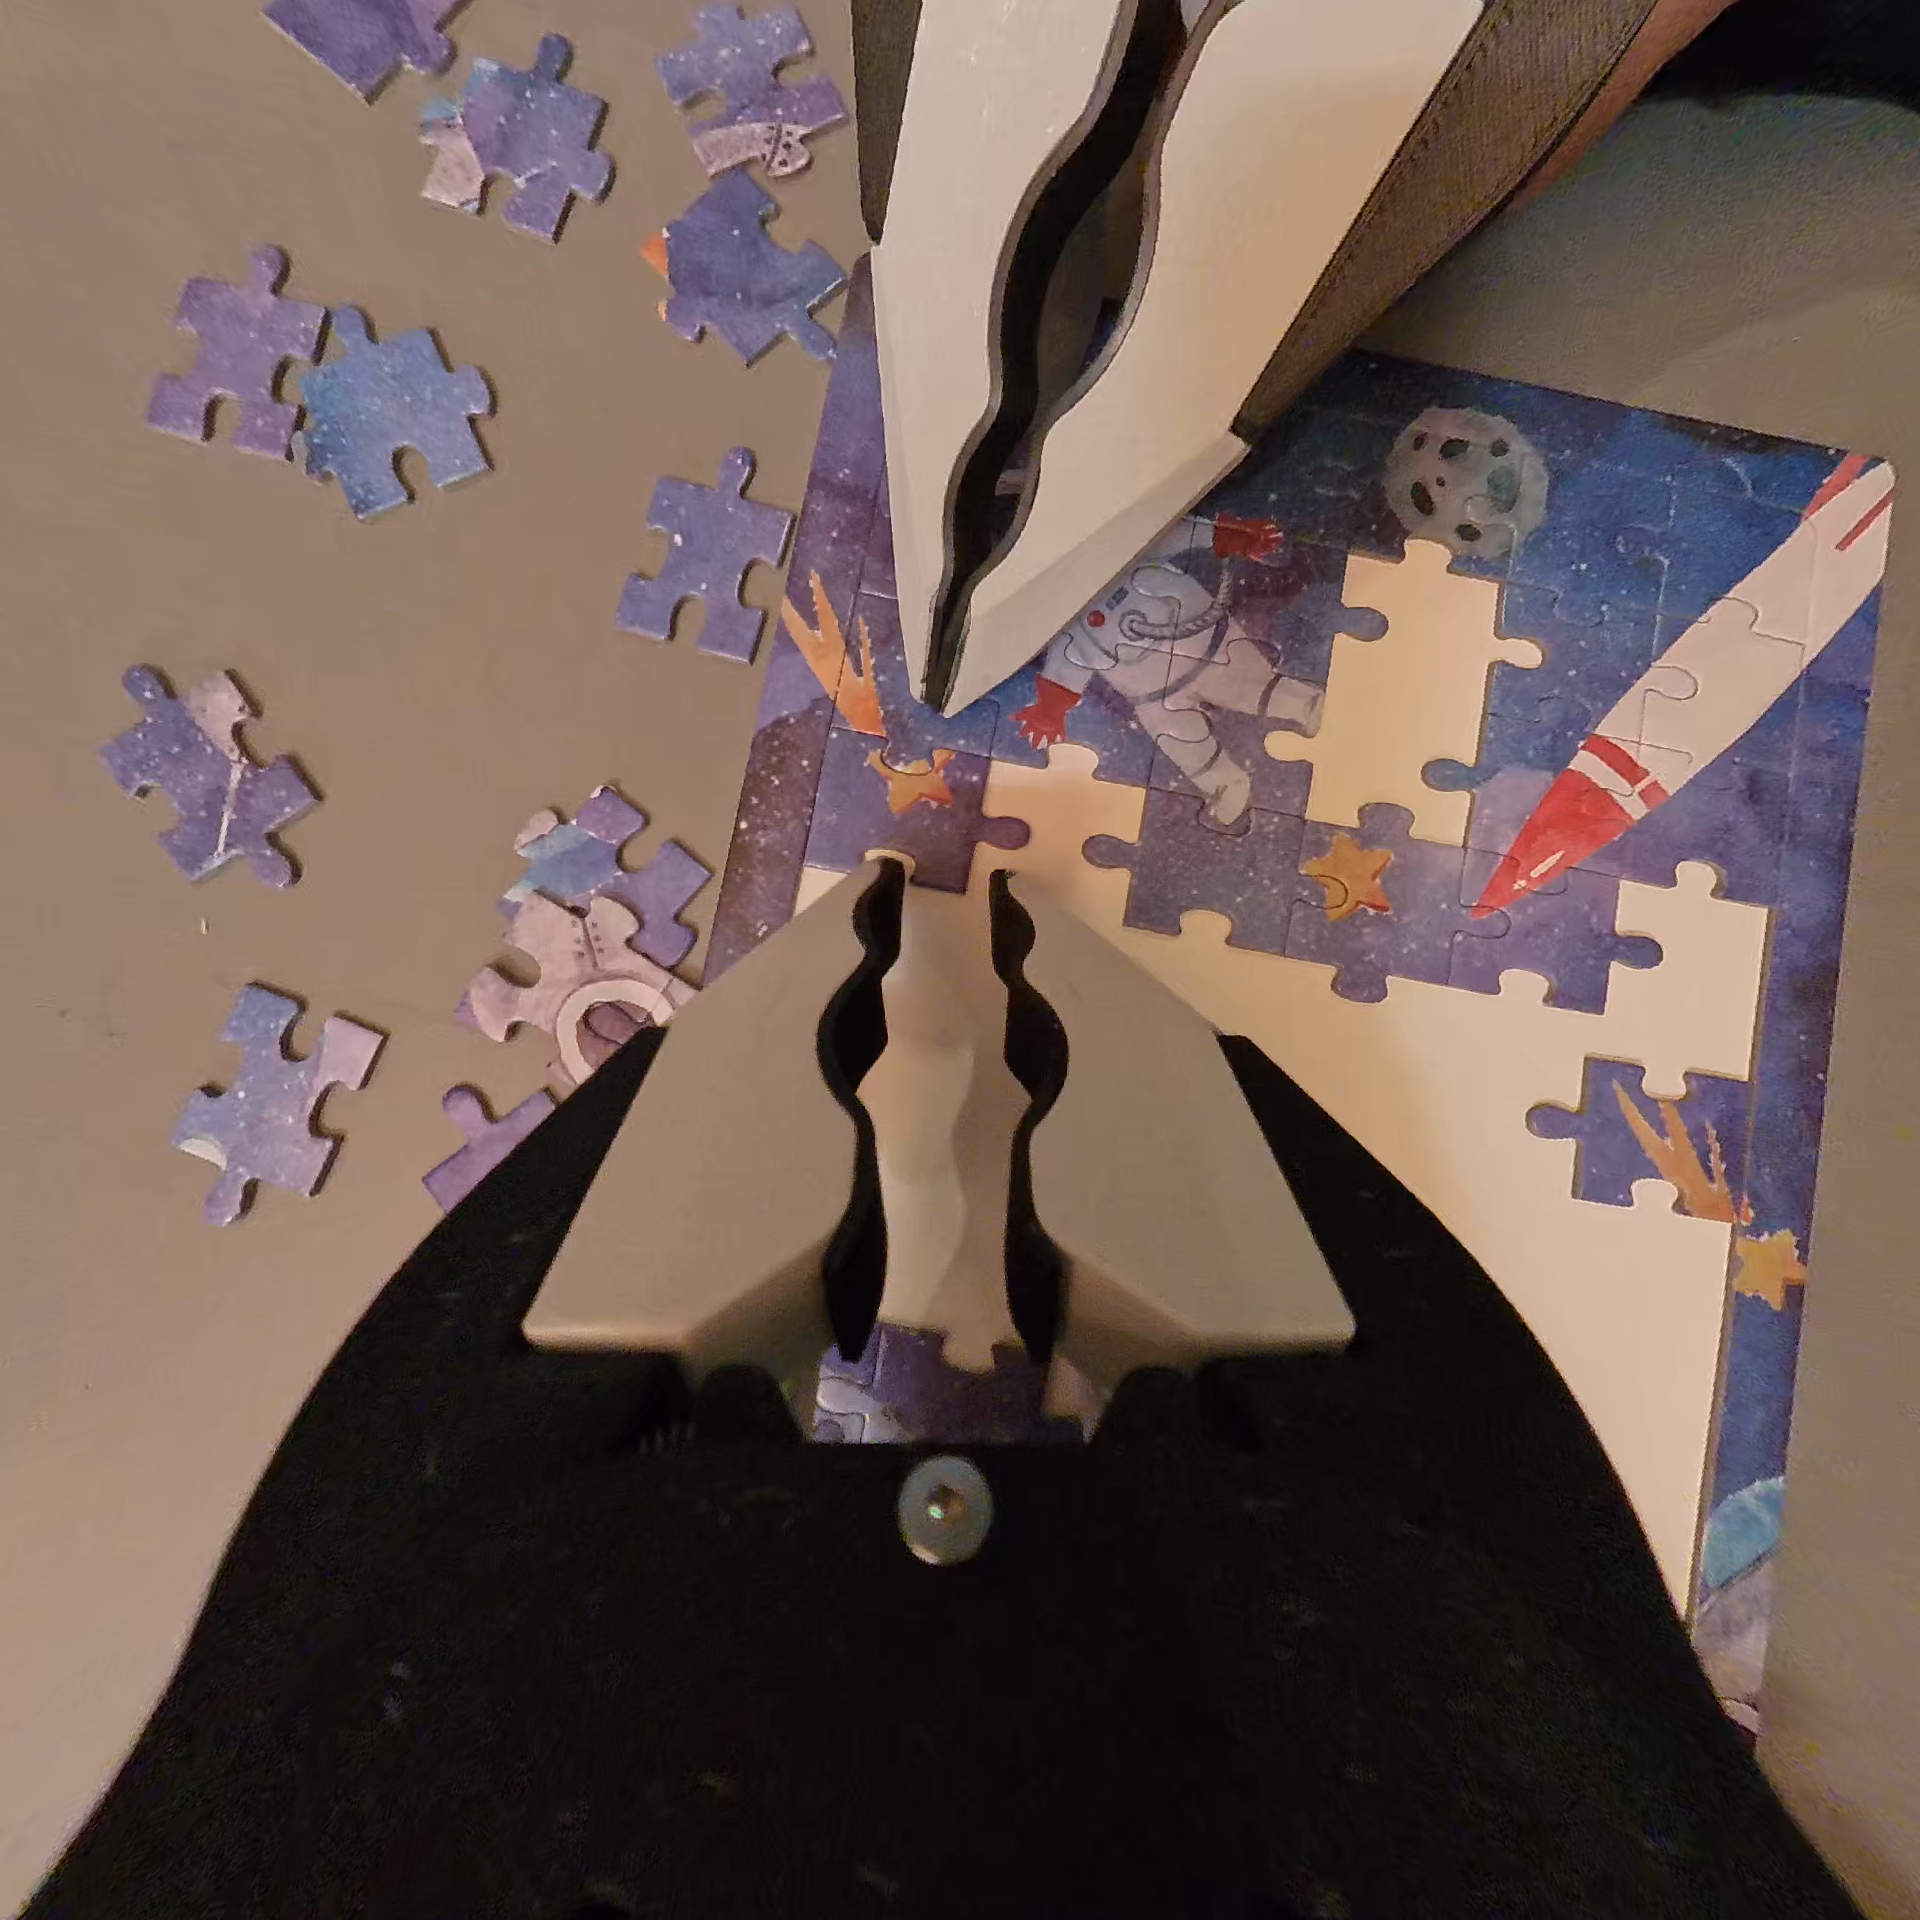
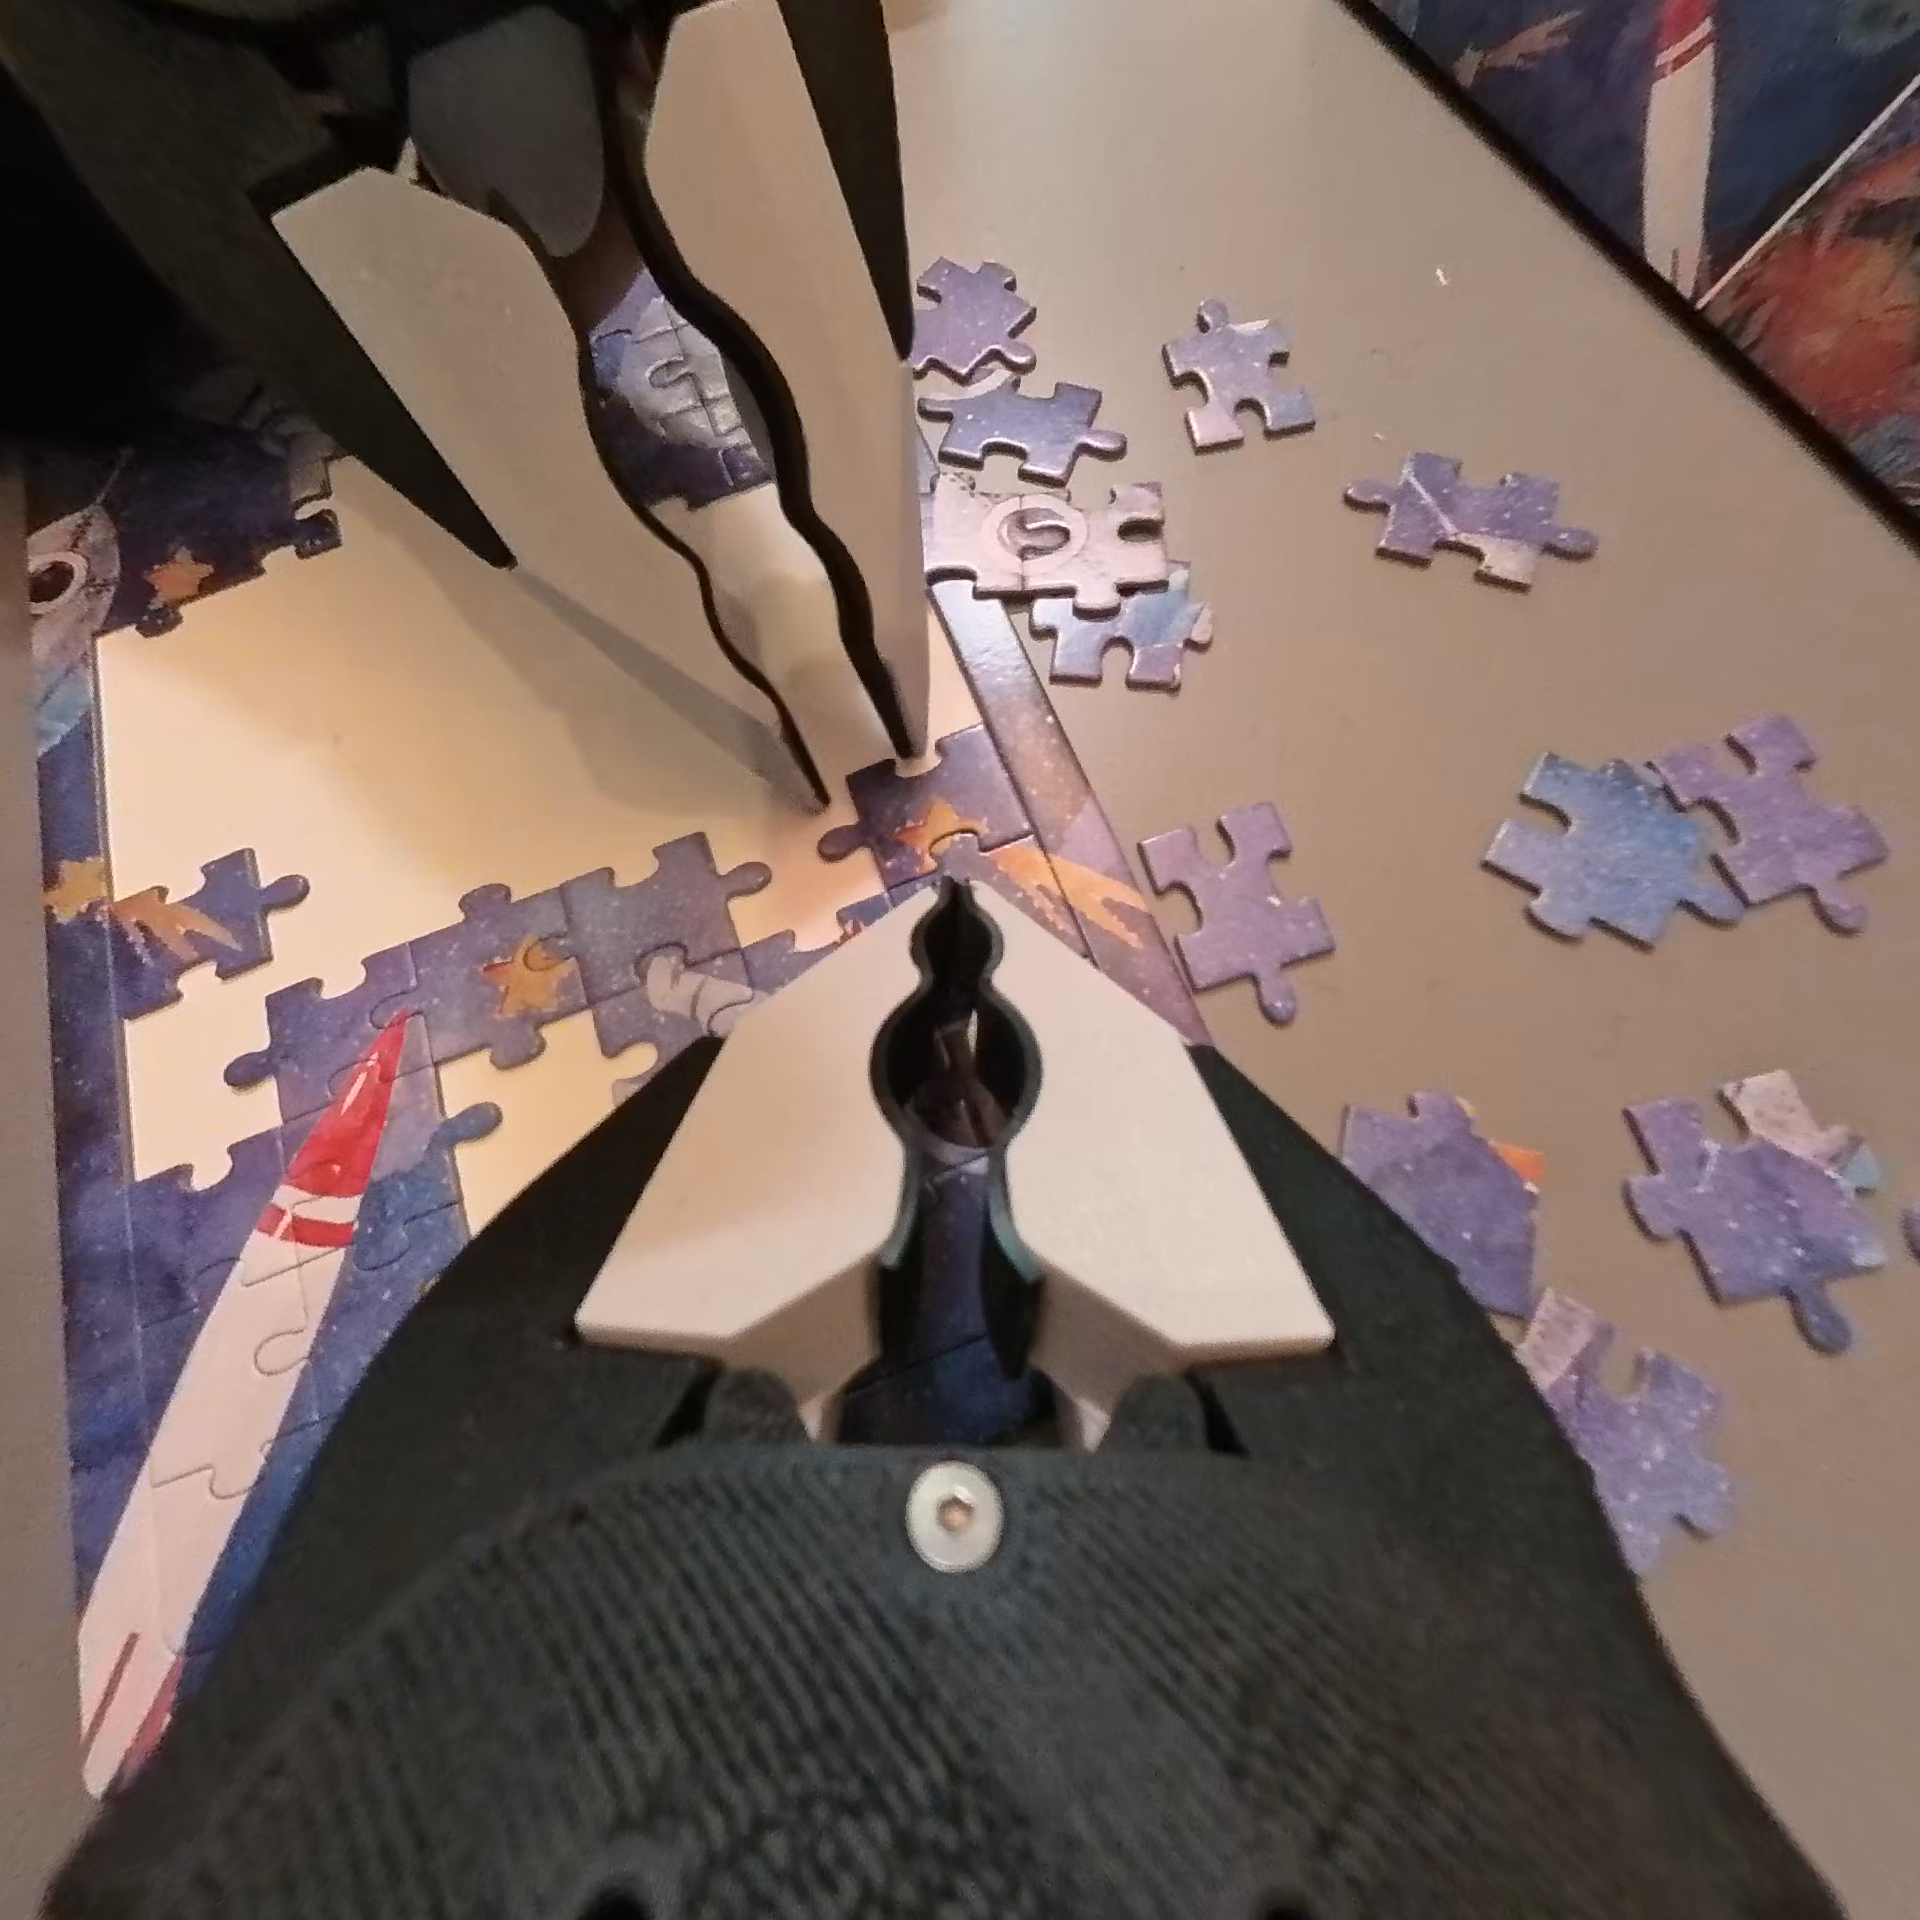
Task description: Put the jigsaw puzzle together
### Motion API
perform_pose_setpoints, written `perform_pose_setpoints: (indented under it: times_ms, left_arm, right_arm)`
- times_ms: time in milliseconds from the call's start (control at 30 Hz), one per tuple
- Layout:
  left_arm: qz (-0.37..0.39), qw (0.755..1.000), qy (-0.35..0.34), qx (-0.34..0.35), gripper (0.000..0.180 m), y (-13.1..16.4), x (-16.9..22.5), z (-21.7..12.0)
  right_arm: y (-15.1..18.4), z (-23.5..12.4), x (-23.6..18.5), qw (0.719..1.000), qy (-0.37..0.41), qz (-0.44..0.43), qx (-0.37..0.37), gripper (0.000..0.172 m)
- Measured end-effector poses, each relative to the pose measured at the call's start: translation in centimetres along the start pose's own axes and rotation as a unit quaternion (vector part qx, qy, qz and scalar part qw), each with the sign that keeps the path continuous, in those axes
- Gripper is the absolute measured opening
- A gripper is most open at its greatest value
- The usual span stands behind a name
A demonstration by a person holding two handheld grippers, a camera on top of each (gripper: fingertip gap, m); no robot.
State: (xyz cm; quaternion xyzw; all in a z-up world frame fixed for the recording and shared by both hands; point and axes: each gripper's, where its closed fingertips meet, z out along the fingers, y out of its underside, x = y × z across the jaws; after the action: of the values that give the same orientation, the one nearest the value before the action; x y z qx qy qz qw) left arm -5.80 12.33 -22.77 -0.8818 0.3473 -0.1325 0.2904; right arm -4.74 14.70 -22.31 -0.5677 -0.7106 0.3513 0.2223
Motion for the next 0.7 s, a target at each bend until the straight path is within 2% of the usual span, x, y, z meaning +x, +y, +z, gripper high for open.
perform_pose_setpoints:
  times_ms: [700]
  left_arm:
    - [0.0,1.0,-0.002,0.011,0.009,-0.28,-0.04,0.23]
  right_arm:
    - [-0.01,-0.01,0.01,1.0,0.001,-0.003,-0.001,0.0]
